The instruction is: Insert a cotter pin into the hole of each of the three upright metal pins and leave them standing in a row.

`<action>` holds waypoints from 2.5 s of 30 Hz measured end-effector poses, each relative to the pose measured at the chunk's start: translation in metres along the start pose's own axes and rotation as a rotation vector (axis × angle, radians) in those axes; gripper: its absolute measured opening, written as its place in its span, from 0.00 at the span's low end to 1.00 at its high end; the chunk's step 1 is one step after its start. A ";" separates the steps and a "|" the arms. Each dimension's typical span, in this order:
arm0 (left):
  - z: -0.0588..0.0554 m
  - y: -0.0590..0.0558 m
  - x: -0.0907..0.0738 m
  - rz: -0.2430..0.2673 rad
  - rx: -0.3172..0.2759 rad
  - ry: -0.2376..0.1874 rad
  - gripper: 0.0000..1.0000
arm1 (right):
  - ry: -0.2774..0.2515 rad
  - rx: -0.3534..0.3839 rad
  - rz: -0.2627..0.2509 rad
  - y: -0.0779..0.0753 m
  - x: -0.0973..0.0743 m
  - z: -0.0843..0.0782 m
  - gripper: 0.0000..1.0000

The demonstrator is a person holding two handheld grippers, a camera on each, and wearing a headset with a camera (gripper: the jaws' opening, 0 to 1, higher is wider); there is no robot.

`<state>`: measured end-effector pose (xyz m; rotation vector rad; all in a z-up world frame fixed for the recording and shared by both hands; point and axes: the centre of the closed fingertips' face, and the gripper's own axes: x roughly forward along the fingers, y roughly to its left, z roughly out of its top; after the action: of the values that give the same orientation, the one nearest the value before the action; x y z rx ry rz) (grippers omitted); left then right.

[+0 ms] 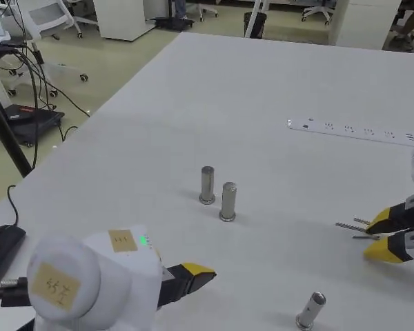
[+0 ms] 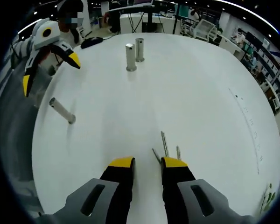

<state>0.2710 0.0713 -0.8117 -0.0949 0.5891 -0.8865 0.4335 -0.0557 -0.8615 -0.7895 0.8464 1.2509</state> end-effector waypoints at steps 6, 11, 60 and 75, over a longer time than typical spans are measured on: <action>0.000 0.000 -0.001 0.001 -0.007 0.001 0.88 | 0.031 -0.027 0.004 -0.003 0.001 -0.001 0.25; -0.001 0.001 -0.001 -0.001 -0.009 0.005 0.88 | 0.070 -0.058 0.008 -0.005 0.003 -0.007 0.21; 0.015 -0.004 0.000 0.012 -0.004 -0.041 0.78 | 0.121 -0.202 -0.168 -0.001 -0.047 0.006 0.01; 0.027 -0.003 0.001 0.025 0.017 -0.070 0.71 | 0.001 -0.224 -0.228 0.034 -0.068 0.025 0.01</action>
<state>0.2831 0.0644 -0.7884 -0.1030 0.5164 -0.8598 0.3952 -0.0606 -0.7915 -1.0360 0.6032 1.1529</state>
